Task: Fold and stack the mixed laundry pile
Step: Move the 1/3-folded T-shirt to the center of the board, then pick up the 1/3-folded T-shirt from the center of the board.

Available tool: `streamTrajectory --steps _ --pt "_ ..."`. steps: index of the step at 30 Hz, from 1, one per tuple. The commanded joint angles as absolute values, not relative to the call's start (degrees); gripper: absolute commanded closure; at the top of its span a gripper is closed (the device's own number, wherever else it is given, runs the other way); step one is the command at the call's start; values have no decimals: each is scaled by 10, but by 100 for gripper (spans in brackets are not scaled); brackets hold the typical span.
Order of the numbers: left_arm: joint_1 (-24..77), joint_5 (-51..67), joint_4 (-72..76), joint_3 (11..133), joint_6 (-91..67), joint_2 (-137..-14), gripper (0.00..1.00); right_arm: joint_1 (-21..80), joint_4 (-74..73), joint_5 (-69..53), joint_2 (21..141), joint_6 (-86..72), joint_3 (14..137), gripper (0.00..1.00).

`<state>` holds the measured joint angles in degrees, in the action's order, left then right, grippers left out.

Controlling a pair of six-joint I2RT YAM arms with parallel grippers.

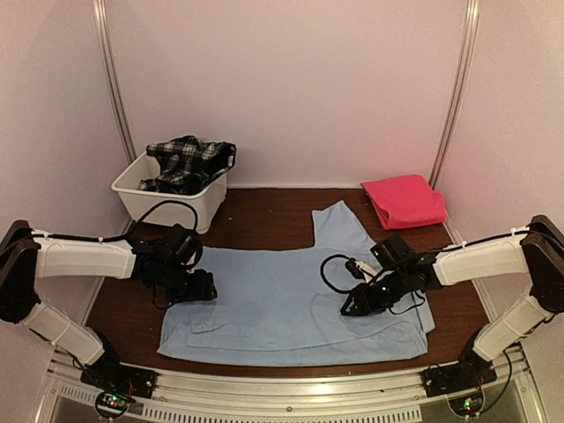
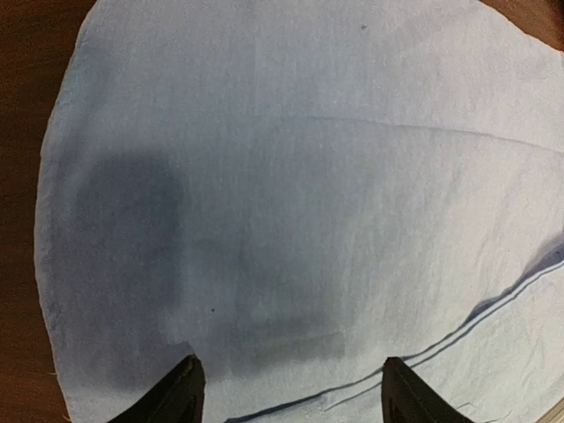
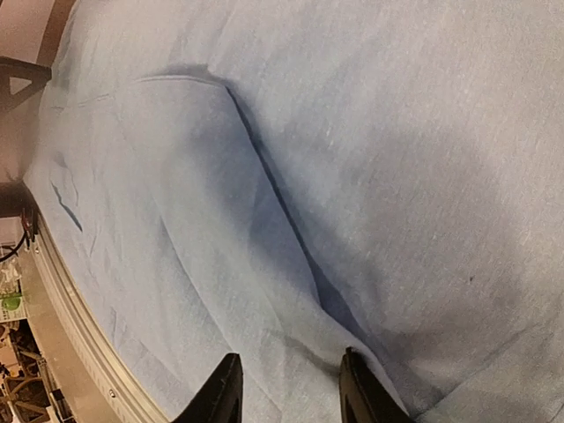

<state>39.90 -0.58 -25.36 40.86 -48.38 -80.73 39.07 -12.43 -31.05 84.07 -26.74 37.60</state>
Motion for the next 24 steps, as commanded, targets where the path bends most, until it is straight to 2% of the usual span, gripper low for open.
streamTrajectory --steps 1,9,12,15,20,24 --pt "379 29 -199 392 -469 -833 30 387 -90 -313 860 -270 340 62" --pt "373 51 -198 344 -457 -802 30 386 -86 -355 803 -296 292 63" --pt "356 31 -212 377 -421 -773 26 369 -116 -352 768 -269 340 60" --pt "312 34 -215 419 -382 -763 21 311 -127 -336 758 -241 398 57" --pt "236 66 -186 465 -348 -773 14 190 -114 -338 831 -207 499 56" --pt "198 80 -170 494 -339 -792 14 146 -124 -288 924 -175 587 57"
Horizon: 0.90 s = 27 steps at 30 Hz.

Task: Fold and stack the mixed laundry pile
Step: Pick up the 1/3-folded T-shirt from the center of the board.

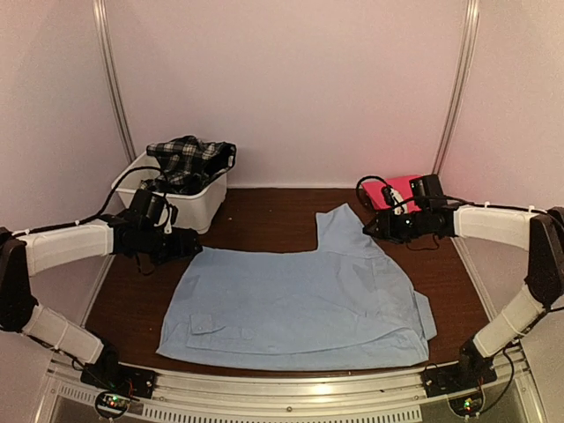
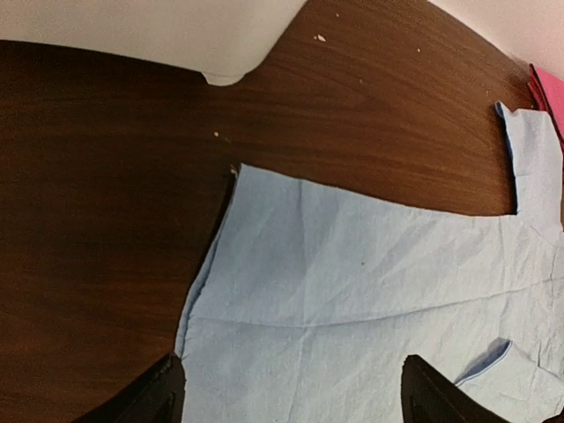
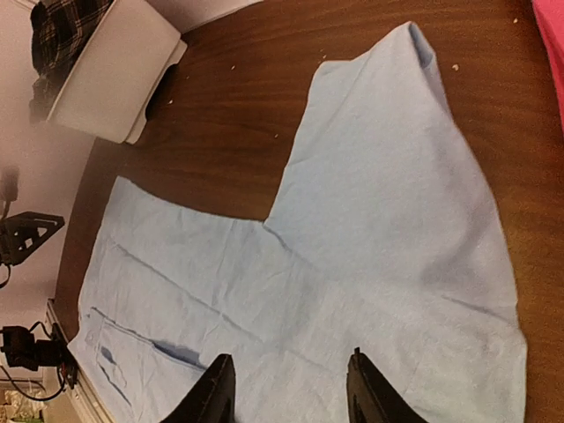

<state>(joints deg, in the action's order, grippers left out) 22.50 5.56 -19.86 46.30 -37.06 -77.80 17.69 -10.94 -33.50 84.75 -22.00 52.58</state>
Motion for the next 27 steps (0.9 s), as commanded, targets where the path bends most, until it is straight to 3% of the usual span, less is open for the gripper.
streamTrajectory --steps 1,7,19,27 --pt "194 79 -166 500 -336 -796 14 141 -128 -283 948 -169 606 58" --pt "192 89 -149 522 -328 -851 14 131 -132 -266 1049 -137 675 60" --pt "182 88 -131 560 -319 -916 14 118 -154 -274 1200 -102 825 54" --pt "173 90 -131 573 -318 -930 13 118 -159 -353 1273 -105 908 56"
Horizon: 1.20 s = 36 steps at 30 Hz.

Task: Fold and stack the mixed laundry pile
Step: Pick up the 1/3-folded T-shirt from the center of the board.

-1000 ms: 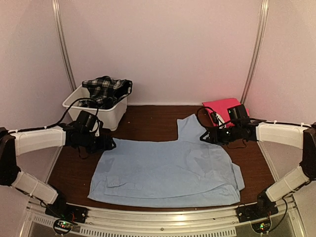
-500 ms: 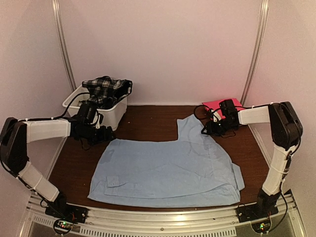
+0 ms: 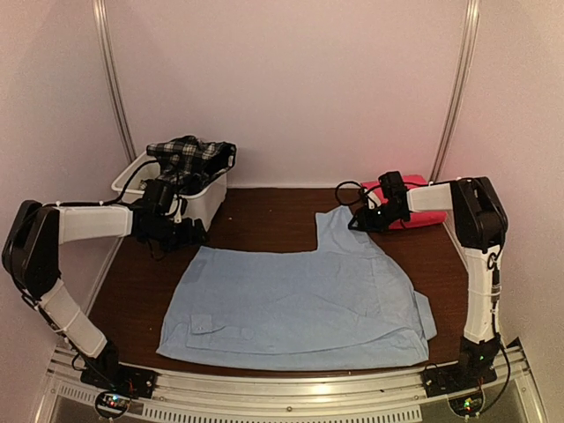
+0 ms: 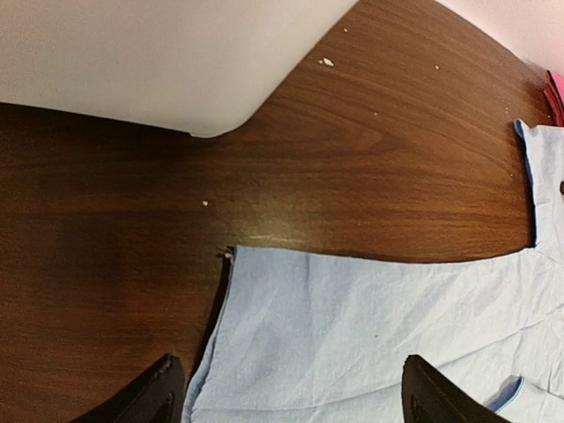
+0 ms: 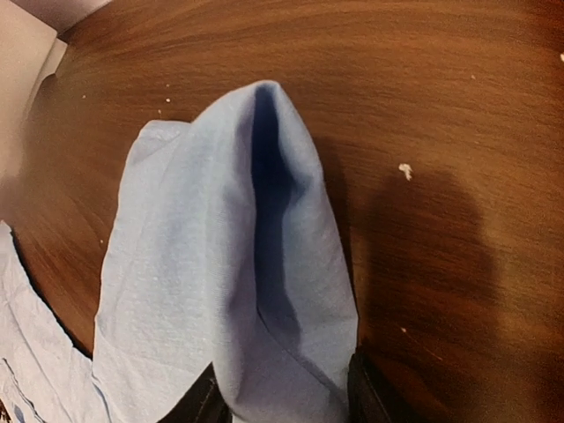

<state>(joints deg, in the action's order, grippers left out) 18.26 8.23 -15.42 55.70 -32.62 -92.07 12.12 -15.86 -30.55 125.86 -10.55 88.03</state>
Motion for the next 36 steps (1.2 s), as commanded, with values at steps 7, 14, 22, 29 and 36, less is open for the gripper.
streamTrajectory --steps 7,14,22,29,36 --pt "169 95 -136 578 -310 -938 15 118 -178 -387 1255 -100 956 80" --pt "132 128 -94 540 -313 -952 31 118 -160 -402 1189 -97 916 100" --pt "128 134 -45 547 -260 -998 42 120 -158 -416 1177 -93 900 100" --pt "128 146 -3 545 -224 -1044 46 120 -160 -420 1179 -91 896 100" --pt "128 173 28 559 -219 -1086 54 120 -160 -421 1181 -94 904 100"
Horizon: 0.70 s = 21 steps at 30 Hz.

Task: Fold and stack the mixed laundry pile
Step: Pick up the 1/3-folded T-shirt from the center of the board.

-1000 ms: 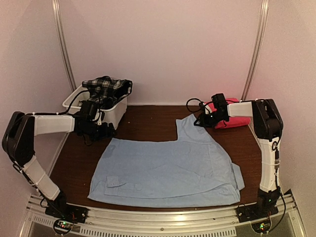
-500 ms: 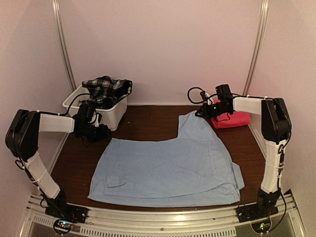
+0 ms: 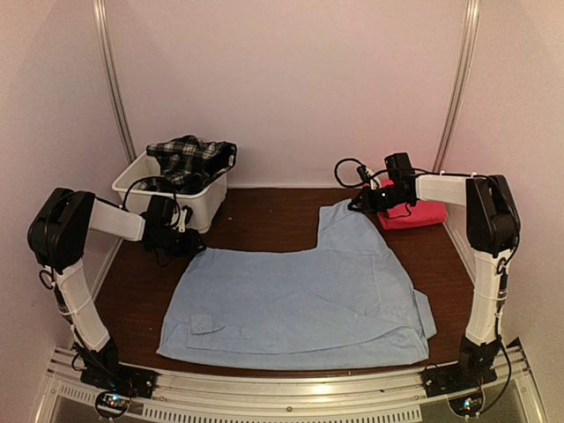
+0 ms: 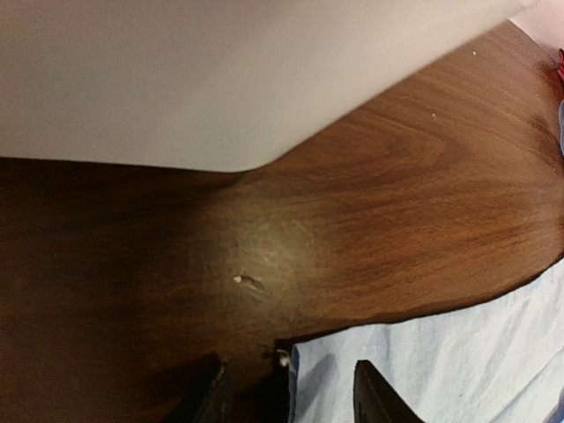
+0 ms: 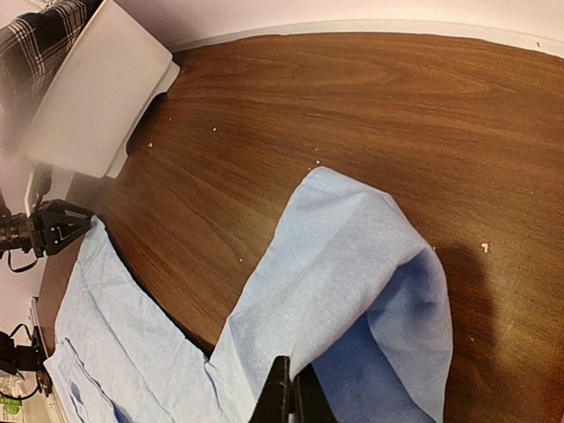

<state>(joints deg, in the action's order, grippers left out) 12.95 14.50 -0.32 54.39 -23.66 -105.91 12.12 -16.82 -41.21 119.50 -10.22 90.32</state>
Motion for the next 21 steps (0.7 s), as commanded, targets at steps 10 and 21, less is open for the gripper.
streamTrajectory --steps 10,21 --pt "129 194 31 568 -210 -1085 98 122 -168 -420 1167 -94 902 99" --pt "129 145 4 540 -201 -1004 100 213 -236 -306 1185 -44 921 91"
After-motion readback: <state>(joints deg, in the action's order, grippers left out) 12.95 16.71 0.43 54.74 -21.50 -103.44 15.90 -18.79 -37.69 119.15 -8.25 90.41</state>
